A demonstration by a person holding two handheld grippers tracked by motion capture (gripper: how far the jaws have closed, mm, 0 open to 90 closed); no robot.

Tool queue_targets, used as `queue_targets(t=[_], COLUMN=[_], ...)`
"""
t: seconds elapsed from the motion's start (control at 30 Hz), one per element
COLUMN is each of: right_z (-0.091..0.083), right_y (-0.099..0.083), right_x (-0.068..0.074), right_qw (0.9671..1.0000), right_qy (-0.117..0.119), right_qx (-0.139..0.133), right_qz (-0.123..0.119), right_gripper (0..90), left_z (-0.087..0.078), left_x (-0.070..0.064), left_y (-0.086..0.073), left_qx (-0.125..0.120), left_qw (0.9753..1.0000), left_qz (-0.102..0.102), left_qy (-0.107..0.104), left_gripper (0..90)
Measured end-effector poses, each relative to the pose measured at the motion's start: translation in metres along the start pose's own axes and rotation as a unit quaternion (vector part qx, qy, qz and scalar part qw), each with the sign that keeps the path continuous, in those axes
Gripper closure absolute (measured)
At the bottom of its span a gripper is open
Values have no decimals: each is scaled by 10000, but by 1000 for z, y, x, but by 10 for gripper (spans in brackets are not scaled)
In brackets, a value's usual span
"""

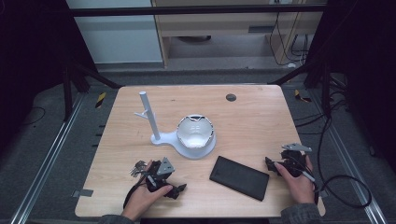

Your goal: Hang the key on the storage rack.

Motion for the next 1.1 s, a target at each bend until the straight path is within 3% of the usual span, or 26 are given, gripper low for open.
queue_targets(t=[0.13, 0.17, 0.33, 0.5, 0.7, 0.77, 0.83, 0.87, 0.9, 0.93, 1.1], right_z=[0, 0, -1, -1, -1, -1, -1, -1, -1, -1, -1], right_y=[0, 0, -1, -1, -1, -1, -1, -1, -1, -1, -1], right_x=[0, 0, 1, 1, 1, 1, 1, 1, 1, 1, 1], right_qw=[10000, 10000, 10000, 10000, 10000, 10000, 10000, 10000, 10000, 10000, 10000], right_qy=[-7, -11, -12, -13, -13, -10, -9, -4, -4, -4, -5], right_qx=[3, -2, 1, 1, 3, 1, 0, 1, 1, 0, 1], right_qz=[20, 27, 42, 44, 48, 46, 45, 45, 45, 45, 43], right_gripper=[37, 36, 37, 36, 36, 36, 35, 35, 35, 35, 35], left_z=[-4, -9, -18, -30, -34, -42, -46, -56, -56, -66, -84], left_x=[-4, -6, -6, 2, 8, 12, 14, 20, 20, 29, 47], left_y=[2, 3, 1, 2, 4, 7, 8, 9, 9, 9, 3], left_qx=[-61, -154, -219, -400, -383, -359, -316, -199, -199, 8, 399], left_qw=[9999, 9998, 9997, 9991, 9991, 9987, 9986, 9982, 9982, 9970, 9948], left_qz=[90, 41, -12, -119, -127, -24, -9, 28, 28, 123, -16], left_qy=[-47, -119, -76, 6, 153, 360, 414, 566, 566, 768, 933], left_gripper=[43, 45, 48, 44, 46, 42, 42, 46, 53, 57, 49])
Point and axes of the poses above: each handheld gripper's, and its own axes: z roughly forward along the jaws, y roughly out of its top, x roughly to its left, the point moved 4 cm from there along z, roughly forward along the jaws, and after that the axes turned 4 degrees about -z, right-handed, at the moved point
